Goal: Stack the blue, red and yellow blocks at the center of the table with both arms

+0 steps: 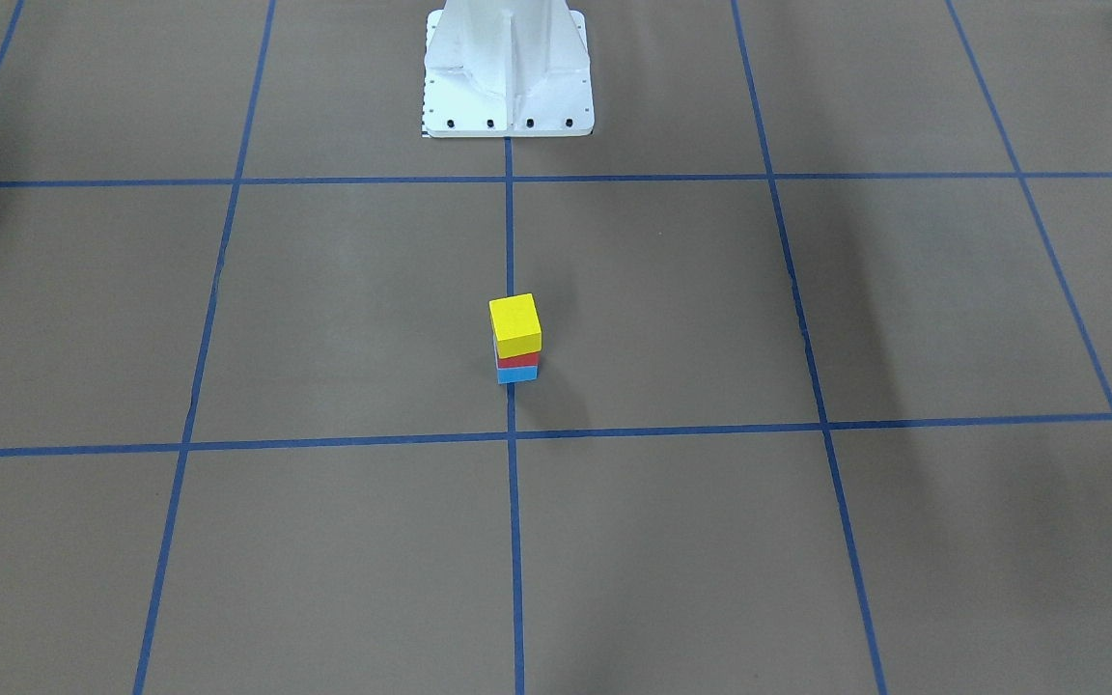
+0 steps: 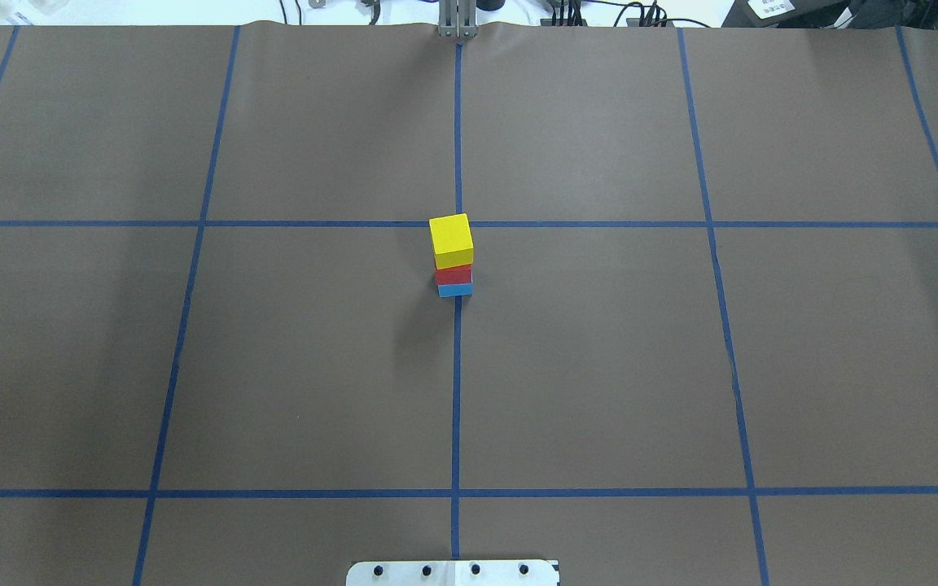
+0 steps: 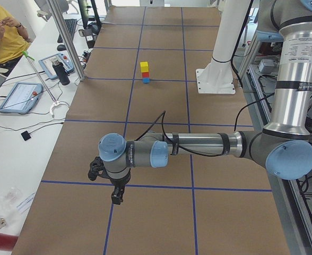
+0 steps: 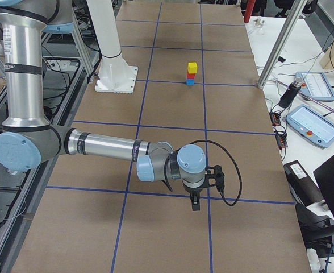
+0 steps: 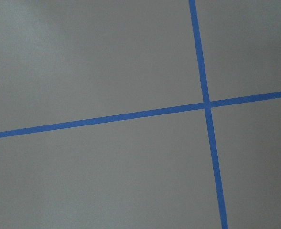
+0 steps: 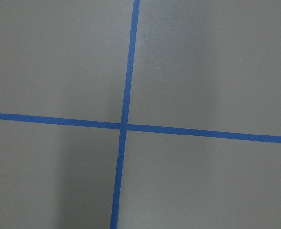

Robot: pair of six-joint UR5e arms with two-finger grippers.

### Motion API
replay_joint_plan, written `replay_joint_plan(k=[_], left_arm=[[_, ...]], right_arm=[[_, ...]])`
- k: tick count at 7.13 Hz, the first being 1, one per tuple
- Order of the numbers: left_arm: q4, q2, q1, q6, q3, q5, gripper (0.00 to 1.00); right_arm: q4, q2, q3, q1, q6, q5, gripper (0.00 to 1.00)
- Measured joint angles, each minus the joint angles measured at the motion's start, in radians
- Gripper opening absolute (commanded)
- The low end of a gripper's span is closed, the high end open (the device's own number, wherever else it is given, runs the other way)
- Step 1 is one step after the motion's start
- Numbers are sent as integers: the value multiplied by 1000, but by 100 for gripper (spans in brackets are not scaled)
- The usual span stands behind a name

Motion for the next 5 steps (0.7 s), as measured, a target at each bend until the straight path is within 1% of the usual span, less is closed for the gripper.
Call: replay_joint_plan(k=[3, 5], left_arm=[[-86, 55, 1, -1, -13, 0, 100], [-99, 64, 0, -2, -13, 1, 100]], right_arm=[[0, -1, 0, 0, 0, -1, 100], [0, -1, 1, 0, 0, -1, 100]])
